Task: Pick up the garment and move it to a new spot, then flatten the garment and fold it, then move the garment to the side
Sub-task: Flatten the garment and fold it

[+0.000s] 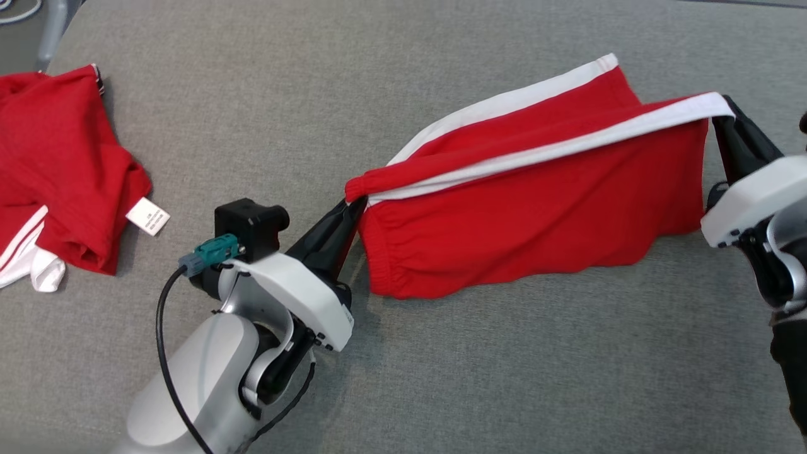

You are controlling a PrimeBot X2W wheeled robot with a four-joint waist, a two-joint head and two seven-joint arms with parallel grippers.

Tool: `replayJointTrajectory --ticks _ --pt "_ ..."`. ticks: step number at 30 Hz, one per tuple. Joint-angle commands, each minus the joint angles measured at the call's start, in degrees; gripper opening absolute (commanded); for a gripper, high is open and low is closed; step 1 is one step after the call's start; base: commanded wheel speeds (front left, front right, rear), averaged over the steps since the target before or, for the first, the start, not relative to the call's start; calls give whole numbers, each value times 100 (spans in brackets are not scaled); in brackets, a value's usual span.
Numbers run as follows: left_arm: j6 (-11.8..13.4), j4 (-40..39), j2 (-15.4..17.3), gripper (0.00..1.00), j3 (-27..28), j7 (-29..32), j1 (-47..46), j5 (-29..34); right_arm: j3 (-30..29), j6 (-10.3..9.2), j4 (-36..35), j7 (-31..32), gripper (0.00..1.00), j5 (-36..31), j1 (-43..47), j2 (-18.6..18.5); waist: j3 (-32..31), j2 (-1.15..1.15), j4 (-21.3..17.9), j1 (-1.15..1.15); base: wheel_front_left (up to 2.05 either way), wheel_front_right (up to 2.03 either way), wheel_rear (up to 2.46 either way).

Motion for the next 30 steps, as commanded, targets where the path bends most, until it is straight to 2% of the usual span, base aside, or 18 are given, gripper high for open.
replayJointTrajectory --ticks 1,8,14,15,16,17,18,19,20,22,25,30 --pt "-102 231 -96 0 14 -82 -255 -45 151 -2 336 -76 0 44 -345 -115 271 0 277 0 0 0 0" --pt "-426 1172 -478 0 -8 -282 -923 -124 805 -2 1665 -318 0 125 -1429 -357 521 0 517 0 0 0 0" --pt "-574 1665 -692 0 -60 -395 -1221 -186 1236 -2 2379 -516 0 219 -1985 -451 593 0 585 0 0 0 0" --pt "-590 1748 -715 13 -78 -417 -1258 -187 1323 -2 2502 -557 0 245 -2059 -457 589 0 587 0 0 0 0" --pt "-607 1825 -737 35 -93 -442 -1291 -191 1395 -2 2615 -598 0 254 -2127 -464 586 0 585 0 0 0 0" --pt "-625 1892 -758 53 -106 -474 -1325 -190 1452 -3 2727 -661 10 282 -2194 -471 579 0 583 0 0 0 0" --pt "-631 1952 -766 100 -119 -513 -1357 -158 1507 -3 2827 -722 40 310 -2244 -467 574 0 578 0 0 0 0" --pt "-643 2009 -775 100 -127 -553 -1360 -144 1563 -3 2906 -795 86 359 -2277 -442 564 0 570 0 0 0 0" --pt "-640 2059 -779 100 -140 -597 -1347 -133 1617 -3 2979 -868 100 381 -2285 -431 550 0 557 0 0 0 0" --pt "-623 2122 -759 100 -141 -718 -1308 -95 1704 -3 3094 -1049 100 437 -2263 -427 501 0 523 0 0 0 0" --pt "-435 2136 -692 100 -82 -1033 -1163 26 1708 -3 3173 -1411 100 542 -2072 -376 389 0 441 0 0 0 0" --pt "165 1886 -509 100 199 -1576 -813 300 1533 -3 3022 -2093 100 723 -1581 -237 137 0 214 0 0 0 0"
